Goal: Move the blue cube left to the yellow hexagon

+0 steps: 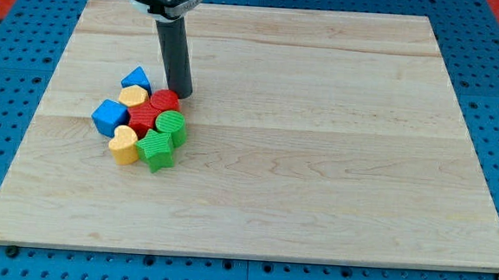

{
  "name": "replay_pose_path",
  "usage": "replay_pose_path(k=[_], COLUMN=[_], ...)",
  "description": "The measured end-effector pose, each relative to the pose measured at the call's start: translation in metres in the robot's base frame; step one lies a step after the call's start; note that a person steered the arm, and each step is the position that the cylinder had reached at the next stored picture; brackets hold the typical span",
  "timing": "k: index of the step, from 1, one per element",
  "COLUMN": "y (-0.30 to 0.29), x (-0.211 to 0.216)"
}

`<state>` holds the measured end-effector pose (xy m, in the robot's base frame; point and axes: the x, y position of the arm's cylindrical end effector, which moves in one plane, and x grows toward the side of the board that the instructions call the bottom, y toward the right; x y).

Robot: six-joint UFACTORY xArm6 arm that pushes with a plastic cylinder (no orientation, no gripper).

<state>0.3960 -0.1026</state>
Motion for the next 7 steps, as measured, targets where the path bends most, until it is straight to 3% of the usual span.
replay_pose_path(k=[1, 3, 5, 7], y=[0.007, -0.102, -0.095, -0.079], x=[-0.033, -0.043, -0.01, -0.01])
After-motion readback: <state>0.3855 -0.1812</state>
